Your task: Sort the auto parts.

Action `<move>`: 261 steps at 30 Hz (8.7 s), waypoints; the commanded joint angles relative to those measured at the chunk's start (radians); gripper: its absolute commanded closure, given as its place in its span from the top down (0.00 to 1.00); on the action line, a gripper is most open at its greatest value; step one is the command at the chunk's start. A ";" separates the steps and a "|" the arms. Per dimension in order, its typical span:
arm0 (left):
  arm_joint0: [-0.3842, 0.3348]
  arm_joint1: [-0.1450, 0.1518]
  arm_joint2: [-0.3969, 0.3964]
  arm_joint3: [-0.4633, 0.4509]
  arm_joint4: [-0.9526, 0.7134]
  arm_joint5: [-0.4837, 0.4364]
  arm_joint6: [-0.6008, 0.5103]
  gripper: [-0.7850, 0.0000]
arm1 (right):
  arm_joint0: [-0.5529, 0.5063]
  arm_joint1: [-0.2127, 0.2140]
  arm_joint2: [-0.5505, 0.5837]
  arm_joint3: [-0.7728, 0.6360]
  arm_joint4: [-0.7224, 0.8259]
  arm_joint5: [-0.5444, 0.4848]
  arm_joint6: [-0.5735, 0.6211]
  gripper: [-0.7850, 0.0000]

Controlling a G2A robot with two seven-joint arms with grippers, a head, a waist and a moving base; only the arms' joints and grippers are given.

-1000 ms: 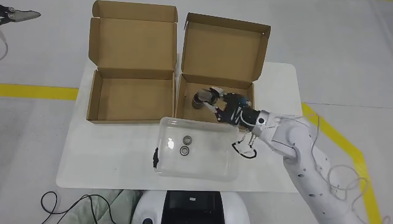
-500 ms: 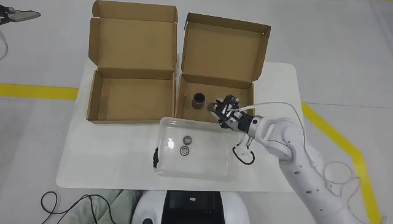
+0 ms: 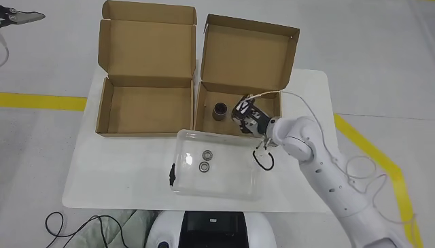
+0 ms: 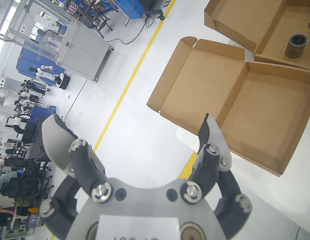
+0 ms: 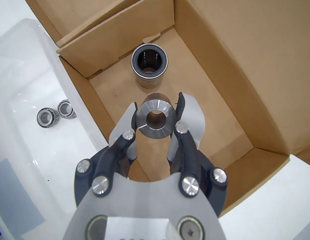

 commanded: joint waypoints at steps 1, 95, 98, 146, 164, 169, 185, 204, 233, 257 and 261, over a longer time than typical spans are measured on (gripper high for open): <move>0.000 0.000 0.000 0.000 0.000 0.000 0.000 1.00 | 0.029 -0.007 -0.019 0.023 0.011 0.013 0.032 0.00; 0.000 0.000 0.000 0.000 0.000 0.000 0.000 1.00 | -0.177 0.007 -0.159 -0.157 -0.283 -0.273 -0.224 0.49; 0.000 0.000 0.000 0.000 0.000 0.000 0.000 1.00 | -0.163 0.001 -0.174 -0.127 -0.288 -0.254 -0.217 0.49; 0.000 0.000 0.000 0.000 0.000 0.000 0.000 1.00 | -0.034 -0.053 -0.269 0.078 -0.347 -0.179 -0.222 0.39; 0.000 0.000 0.000 0.000 0.000 0.000 0.000 1.00 | 0.021 -0.084 -0.309 0.144 -0.325 -0.203 -0.251 0.43; 0.000 0.000 0.000 0.000 0.000 0.000 0.000 1.00 | 0.029 -0.090 -0.318 0.155 -0.325 -0.208 -0.258 0.46; 0.000 0.000 0.000 0.000 0.000 0.000 0.000 1.00 | 0.034 -0.101 -0.324 0.165 -0.349 -0.192 -0.267 0.00; 0.000 0.000 0.000 0.000 0.000 0.000 0.000 1.00 | -0.056 -0.062 -0.237 -0.016 -0.388 -0.242 -0.378 0.00; 0.000 0.000 0.000 0.000 0.000 0.000 0.000 1.00 | -0.119 -0.012 -0.016 -0.101 -0.240 -0.404 -1.071 0.00; 0.000 0.000 0.000 0.000 0.000 0.000 0.000 1.00 | 0.091 -0.067 -0.064 -0.147 -0.138 -0.344 -1.175 0.00; 0.000 0.000 0.000 0.000 0.000 0.000 0.000 1.00 | 0.106 -0.073 -0.059 -0.160 -0.136 -0.328 -1.181 0.00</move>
